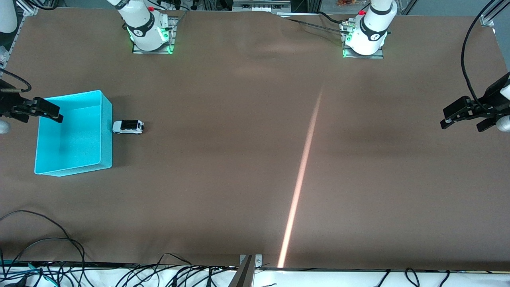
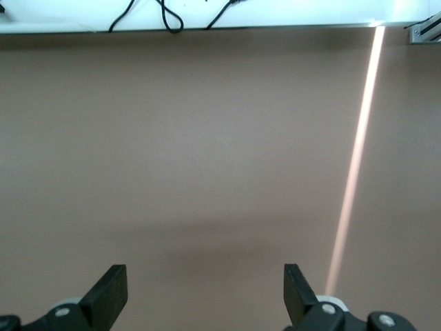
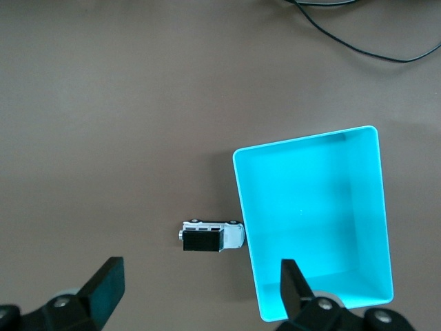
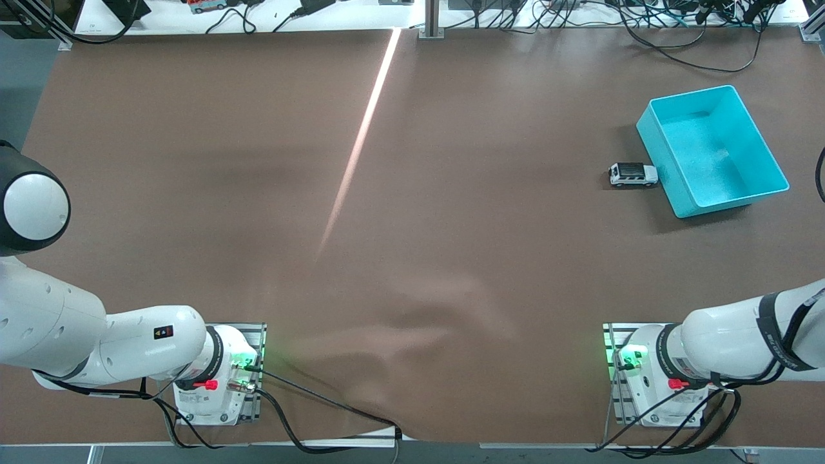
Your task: Wind and store white jeep toy
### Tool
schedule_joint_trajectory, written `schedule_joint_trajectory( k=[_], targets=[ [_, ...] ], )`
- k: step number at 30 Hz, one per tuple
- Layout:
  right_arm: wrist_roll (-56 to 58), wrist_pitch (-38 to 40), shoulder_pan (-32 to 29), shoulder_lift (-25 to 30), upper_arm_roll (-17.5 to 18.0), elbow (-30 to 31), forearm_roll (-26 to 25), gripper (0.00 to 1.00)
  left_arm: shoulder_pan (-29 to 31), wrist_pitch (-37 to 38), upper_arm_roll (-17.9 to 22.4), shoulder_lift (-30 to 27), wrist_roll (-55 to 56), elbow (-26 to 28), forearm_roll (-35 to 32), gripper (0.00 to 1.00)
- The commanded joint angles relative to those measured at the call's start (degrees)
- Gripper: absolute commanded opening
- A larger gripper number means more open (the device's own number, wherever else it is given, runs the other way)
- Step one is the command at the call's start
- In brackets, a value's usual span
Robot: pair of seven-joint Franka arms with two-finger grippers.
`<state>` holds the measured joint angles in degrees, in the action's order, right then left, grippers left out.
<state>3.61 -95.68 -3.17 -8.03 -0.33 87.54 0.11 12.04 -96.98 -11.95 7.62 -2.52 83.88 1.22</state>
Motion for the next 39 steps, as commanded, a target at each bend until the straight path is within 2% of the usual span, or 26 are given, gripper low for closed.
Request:
schedule_joint_trajectory(
  k=[1, 4, 8, 10, 13, 16, 22, 28, 31, 39],
  targets=[
    [-0.10, 0.84, -0.35, -0.24, -0.02, -0.79, -0.47, 1.00, 0.71, 1.97, -0.01, 0.20, -1.79, -0.21, 1.77, 1.00],
    [-0.19, 1.02, -0.53, 0.03, -0.54, -0.44, -0.47, 1.00, 1.85, 2.15, -0.01, 0.11, -1.79, -0.21, 1.95, 1.00],
    [-0.10, 2.60, -0.70, 0.73, -0.63, 1.13, -0.47, 1.00, 3.25, 2.15, 0.08, 0.02, -1.97, -0.21, 6.68, 1.00],
    [-0.10, 0.77, -0.70, 3.26, -0.72, 5.51, -0.20, 1.00, 4.04, 2.15, 0.08, 0.20, -2.06, -0.21, 8.01, 1.00],
    [-0.10, -5.90, -1.58, 7.57, -0.99, 15.00, -0.03, 1.00, 4.22, 2.24, -0.09, 0.02, -1.97, -0.21, 8.10, 1.00],
    [-0.36, -11.97, -1.58, 9.78, -0.90, 21.95, 0.06, 1.00, 3.87, 2.24, -0.36, 0.02, -1.88, -0.12, 8.01, 1.00],
    [-3.26, -18.92, -1.58, 12.77, -0.55, 30.84, 0.06, 1.00, 3.61, 2.59, -0.80, -0.15, -1.35, -0.12, 7.49, 1.00],
    [-8.27, -21.30, -1.58, 12.95, 0.68, 33.83, 0.06, 1.00, 3.43, 3.47, -1.94, -0.33, -1.35, 0.32, 7.22, 1.00],
    [-10.90, -24.02, -1.58, 12.86, 1.03, 36.29, 0.06, 1.00, 2.47, 3.47, -2.20, -0.33, -1.26, 0.32, 4.59, 1.00],
    [-25.40, -32.55, -1.58, 12.16, 3.76, 42.54, 0.06, 1.00, 2.29, 3.47, -3.08, -0.33, -1.18, 0.67, 2.21, 1.00]
  ],
)
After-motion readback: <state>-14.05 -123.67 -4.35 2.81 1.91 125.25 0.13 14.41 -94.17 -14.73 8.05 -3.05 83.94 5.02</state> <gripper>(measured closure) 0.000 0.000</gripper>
